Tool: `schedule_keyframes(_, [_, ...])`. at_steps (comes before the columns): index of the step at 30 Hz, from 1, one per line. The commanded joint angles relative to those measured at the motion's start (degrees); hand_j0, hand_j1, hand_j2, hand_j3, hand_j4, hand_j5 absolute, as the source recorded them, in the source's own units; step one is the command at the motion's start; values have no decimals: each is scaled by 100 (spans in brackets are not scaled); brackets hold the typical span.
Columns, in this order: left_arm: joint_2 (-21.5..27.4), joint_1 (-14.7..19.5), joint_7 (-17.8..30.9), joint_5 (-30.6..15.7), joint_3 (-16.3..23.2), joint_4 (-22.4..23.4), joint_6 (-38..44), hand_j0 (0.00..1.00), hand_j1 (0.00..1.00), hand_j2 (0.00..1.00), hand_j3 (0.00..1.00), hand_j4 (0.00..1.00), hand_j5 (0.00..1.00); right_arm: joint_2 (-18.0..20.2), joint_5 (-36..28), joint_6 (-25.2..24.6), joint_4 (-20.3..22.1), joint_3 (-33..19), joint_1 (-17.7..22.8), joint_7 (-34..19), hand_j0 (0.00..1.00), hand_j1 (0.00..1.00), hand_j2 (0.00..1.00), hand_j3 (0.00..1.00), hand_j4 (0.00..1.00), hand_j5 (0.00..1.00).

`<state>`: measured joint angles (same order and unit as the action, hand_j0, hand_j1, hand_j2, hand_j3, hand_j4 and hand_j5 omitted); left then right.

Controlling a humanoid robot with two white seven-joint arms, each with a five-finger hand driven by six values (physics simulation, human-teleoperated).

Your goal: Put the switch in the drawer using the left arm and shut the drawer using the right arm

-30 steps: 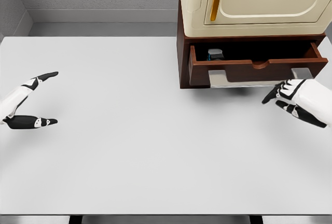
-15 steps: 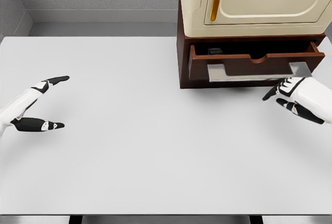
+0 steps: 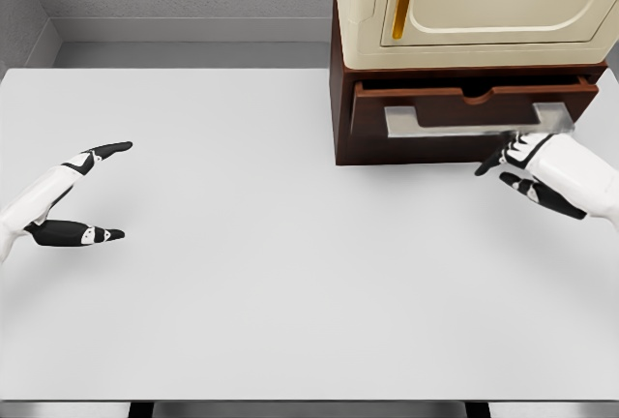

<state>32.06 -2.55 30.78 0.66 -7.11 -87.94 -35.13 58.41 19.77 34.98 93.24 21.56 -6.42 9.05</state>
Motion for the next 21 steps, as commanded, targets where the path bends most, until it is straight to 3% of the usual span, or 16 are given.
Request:
schedule_keyframes(1, [2, 0, -2, -48, -1, 5, 13, 100, 100, 100, 100, 100, 100, -76, -26, 2, -96, 129, -61, 10, 54, 54, 54, 54, 54, 54])
schedule_keyframes(3, [2, 0, -2, -48, -1, 5, 13, 100, 100, 100, 100, 100, 100, -102, -26, 2, -193, 393, -325, 10, 54, 54, 54, 54, 54, 54])
schedule_keyframes(19, [-6, -9, -2, -48, -18, 5, 13, 100, 100, 100, 100, 100, 100, -330, -26, 2, -404, 516, -615, 1, 54, 54, 54, 54, 54, 54])
schedule_keyframes(21, [-6, -9, -2, -48, -18, -4, 13, 100, 100, 100, 100, 100, 100, -366, -26, 2, -509, 744, -808, 10, 54, 54, 54, 54, 54, 54])
